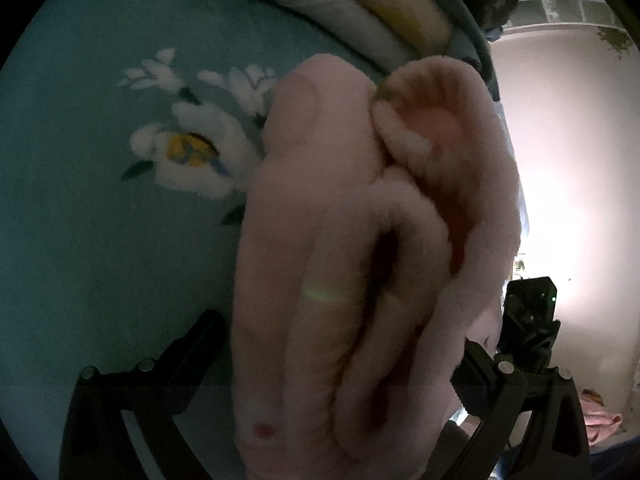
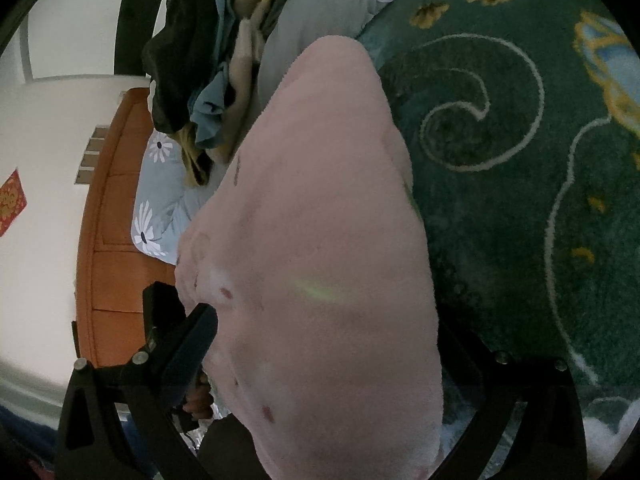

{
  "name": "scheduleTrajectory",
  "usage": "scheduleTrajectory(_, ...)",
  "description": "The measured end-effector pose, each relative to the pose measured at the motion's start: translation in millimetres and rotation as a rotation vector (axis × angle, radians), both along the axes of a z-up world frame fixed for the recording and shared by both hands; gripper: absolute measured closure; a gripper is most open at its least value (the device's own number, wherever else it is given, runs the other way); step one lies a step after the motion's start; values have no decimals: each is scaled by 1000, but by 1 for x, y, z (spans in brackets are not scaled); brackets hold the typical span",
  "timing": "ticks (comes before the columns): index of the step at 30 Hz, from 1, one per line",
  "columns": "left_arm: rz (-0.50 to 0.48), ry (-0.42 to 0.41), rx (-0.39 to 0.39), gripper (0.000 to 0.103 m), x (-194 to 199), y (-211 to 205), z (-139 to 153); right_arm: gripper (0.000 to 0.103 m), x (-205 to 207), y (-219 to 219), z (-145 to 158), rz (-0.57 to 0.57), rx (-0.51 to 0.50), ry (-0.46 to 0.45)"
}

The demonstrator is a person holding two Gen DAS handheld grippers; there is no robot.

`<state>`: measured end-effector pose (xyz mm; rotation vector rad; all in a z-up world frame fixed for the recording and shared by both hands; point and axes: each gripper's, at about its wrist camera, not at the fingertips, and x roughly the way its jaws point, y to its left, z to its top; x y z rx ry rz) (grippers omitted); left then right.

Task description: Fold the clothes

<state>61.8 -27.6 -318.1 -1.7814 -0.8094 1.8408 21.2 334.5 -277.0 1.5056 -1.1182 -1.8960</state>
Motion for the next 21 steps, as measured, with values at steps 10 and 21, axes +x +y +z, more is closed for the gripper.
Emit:
scheduleTrajectory(10, -55, 51, -1, 7, -13, 22, 4, 6, -20, -6, 4, 40, 35, -2)
scheduleTrajectory(21, -40, 128, -144, 42, 7, 41, 28, 59, -23, -12, 20, 12, 166, -64)
